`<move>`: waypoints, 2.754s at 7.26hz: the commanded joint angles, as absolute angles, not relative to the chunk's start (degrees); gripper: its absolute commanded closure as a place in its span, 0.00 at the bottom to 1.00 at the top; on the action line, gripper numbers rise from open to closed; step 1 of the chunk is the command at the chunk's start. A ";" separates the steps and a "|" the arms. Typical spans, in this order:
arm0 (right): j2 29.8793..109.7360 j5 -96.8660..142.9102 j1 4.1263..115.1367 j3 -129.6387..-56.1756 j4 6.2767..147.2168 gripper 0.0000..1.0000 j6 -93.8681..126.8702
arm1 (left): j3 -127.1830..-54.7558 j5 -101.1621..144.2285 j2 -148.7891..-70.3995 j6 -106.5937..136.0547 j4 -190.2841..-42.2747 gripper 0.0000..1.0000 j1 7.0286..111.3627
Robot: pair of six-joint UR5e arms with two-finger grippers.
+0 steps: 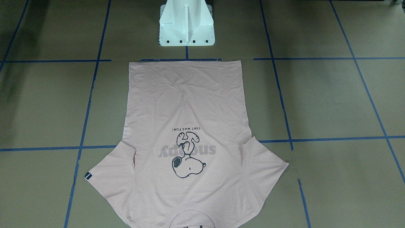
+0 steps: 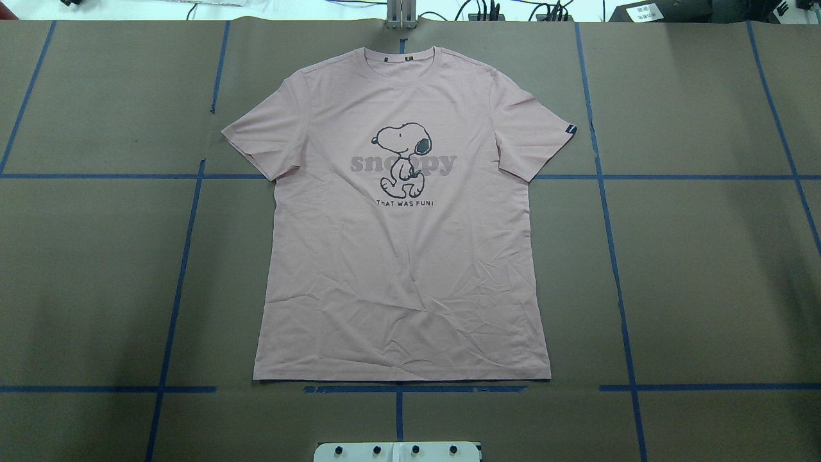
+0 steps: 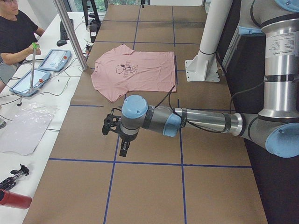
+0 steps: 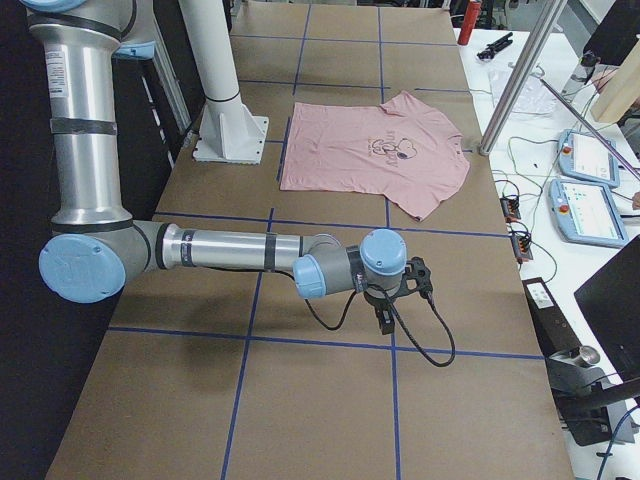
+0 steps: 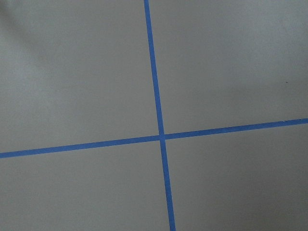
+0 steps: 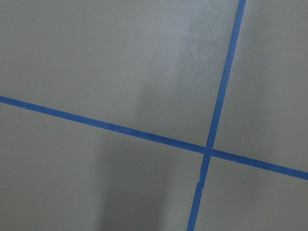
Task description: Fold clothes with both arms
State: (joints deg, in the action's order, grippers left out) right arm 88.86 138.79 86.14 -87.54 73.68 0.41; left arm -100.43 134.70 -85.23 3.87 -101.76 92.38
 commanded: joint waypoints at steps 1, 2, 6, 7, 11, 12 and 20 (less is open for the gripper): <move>89.03 139.04 86.13 -87.80 73.56 0.00 0.44 | -100.63 134.39 -85.34 3.78 -101.78 0.00 92.29; 89.12 139.04 86.13 -87.89 73.56 0.00 0.44 | -100.55 134.65 -85.08 3.87 -101.86 0.00 92.11; 89.39 139.04 85.17 -87.98 73.56 0.00 0.70 | -99.85 134.82 -84.99 4.48 -101.51 0.00 92.02; 89.21 139.04 83.95 -88.07 73.48 0.00 4.36 | -100.10 134.82 -84.82 4.40 -101.77 0.00 92.02; 81.07 138.34 74.56 -88.60 73.48 0.00 22.68 | -100.64 138.42 -84.90 4.31 -104.23 0.00 90.97; 75.90 138.08 70.62 -88.51 73.48 0.00 31.64 | -100.98 139.30 -84.90 4.39 -104.93 0.00 90.97; 55.90 108.29 52.21 -66.37 55.63 0.23 71.19 | -101.07 140.54 -84.99 4.31 -105.03 0.00 90.79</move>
State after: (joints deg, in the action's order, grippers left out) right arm 56.06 111.39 53.24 -68.39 56.11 70.45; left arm -101.04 140.52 -84.93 4.36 -105.00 90.79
